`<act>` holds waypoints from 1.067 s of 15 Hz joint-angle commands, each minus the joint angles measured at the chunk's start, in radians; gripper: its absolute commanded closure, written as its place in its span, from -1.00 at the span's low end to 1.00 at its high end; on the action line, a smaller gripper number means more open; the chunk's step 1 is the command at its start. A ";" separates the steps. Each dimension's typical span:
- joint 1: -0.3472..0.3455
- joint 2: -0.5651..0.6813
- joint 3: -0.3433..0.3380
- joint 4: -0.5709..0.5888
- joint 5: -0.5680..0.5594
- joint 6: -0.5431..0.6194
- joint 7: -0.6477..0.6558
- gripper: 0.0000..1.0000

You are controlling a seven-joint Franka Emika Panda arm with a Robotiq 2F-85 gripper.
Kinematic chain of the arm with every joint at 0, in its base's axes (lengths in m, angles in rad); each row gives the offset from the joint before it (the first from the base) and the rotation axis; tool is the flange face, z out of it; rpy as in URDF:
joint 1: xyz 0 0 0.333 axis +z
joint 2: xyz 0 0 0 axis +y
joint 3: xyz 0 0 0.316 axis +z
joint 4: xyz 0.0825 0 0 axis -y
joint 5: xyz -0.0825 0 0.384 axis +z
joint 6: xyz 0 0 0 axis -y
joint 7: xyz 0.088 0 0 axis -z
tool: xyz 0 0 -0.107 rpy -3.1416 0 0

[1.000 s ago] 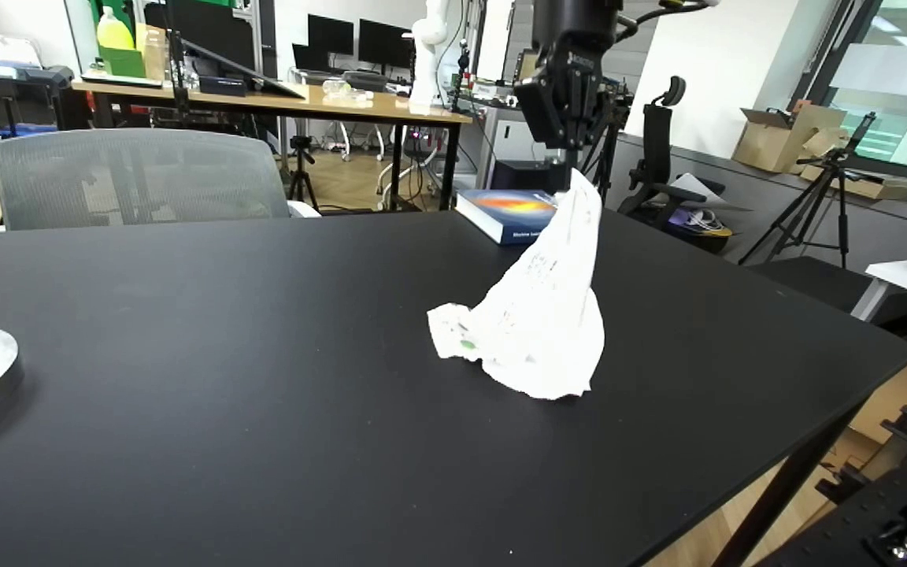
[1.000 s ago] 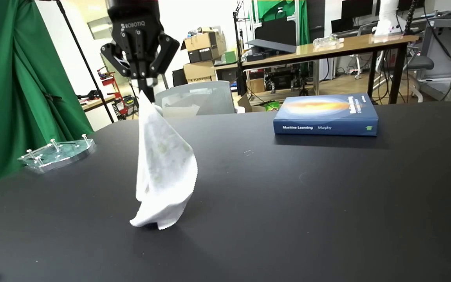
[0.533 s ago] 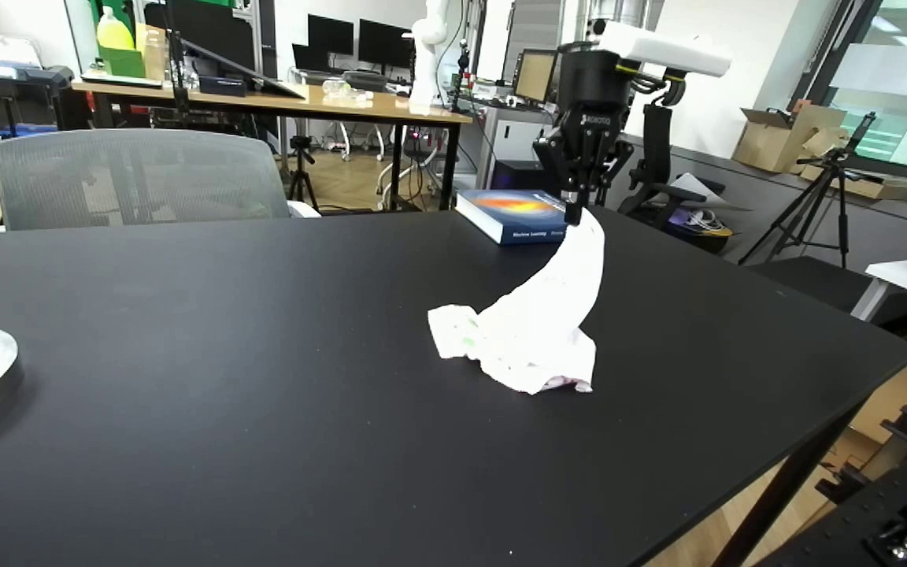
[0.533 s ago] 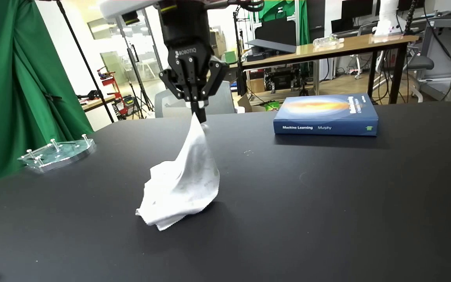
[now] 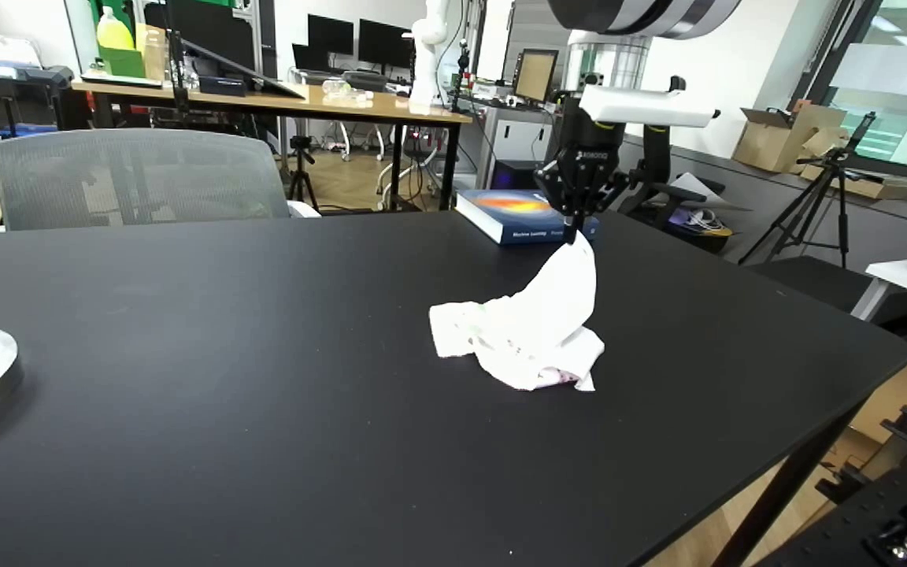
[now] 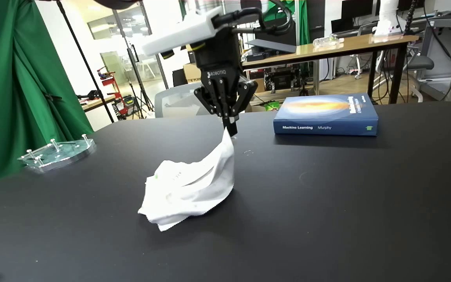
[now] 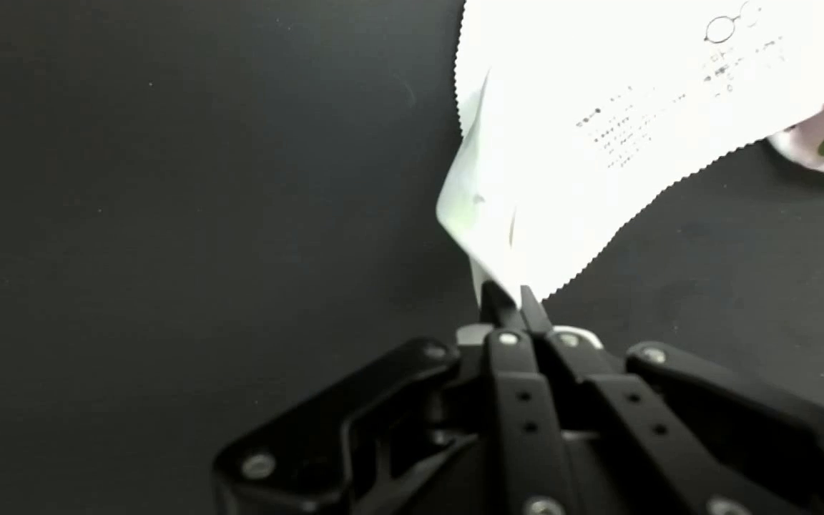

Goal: Unfold the towel on the table

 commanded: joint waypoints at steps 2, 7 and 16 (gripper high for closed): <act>0.005 0.048 -0.016 0.042 -0.013 0.004 0.067 0.32; 0.045 -0.021 -0.003 -0.004 -0.062 -0.023 0.058 -0.36; 0.093 -0.082 0.106 -0.086 -0.022 -0.080 0.011 -1.00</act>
